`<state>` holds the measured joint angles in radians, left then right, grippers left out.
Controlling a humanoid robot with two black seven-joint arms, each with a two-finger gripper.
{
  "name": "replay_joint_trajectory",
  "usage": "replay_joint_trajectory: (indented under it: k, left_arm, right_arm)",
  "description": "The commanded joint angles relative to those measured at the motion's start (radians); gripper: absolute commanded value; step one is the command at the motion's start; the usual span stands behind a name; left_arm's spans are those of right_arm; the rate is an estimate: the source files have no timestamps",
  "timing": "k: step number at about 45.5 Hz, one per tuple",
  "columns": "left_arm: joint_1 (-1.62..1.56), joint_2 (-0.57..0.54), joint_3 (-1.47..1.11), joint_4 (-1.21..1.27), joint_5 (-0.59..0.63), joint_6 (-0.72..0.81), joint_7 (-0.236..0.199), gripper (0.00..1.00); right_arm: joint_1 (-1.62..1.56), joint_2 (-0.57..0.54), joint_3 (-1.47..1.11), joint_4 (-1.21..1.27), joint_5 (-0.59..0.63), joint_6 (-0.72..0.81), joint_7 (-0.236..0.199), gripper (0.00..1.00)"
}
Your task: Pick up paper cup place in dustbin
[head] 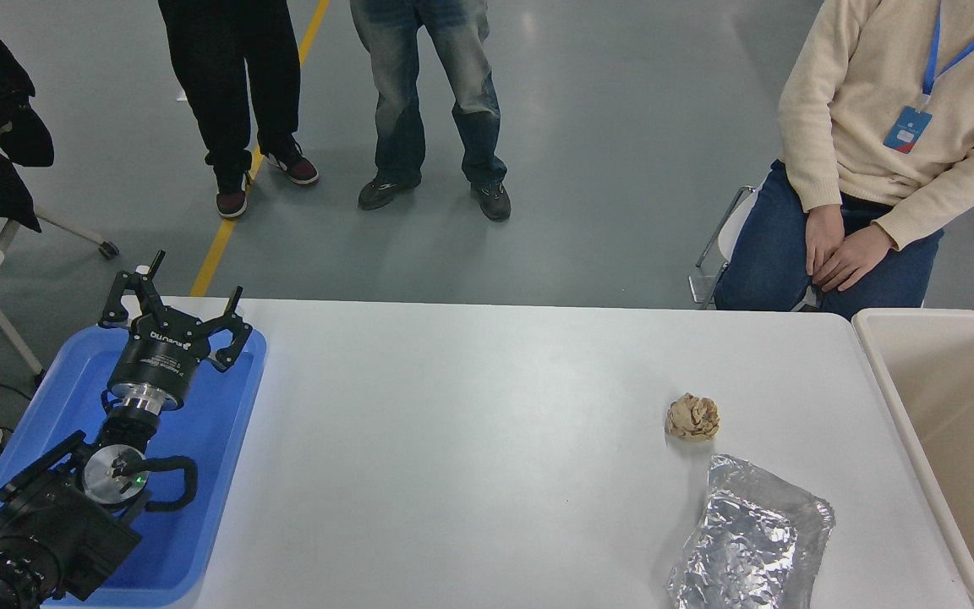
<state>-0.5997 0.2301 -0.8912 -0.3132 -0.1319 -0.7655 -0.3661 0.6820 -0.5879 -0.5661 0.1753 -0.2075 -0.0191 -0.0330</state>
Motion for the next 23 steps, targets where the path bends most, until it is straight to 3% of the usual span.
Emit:
replay_joint_trajectory:
  k: [1,3,6,23]
  left_arm:
    - [0.0,0.0,0.0,0.0,0.0,0.0,0.001,1.0]
    - [0.0,0.0,0.0,-0.001,0.0,0.0,-0.001,1.0]
    - [0.0,0.0,0.0,0.0,0.0,0.0,-0.001,1.0]
    - [0.0,0.0,-0.002,0.0,0.0,0.0,0.001,1.0]
  right_arm:
    - [-0.006,0.019,0.005,-0.003,-0.003,-0.079,-0.005,0.43]
    - [-0.006,0.022,0.006,-0.003,-0.004,-0.11,-0.005,0.59]
    - [-0.006,0.028,0.009,-0.002,-0.003,-0.153,-0.005,0.71]
    - [0.014,0.043,0.012,-0.002,0.002,-0.179,-0.005,0.88]
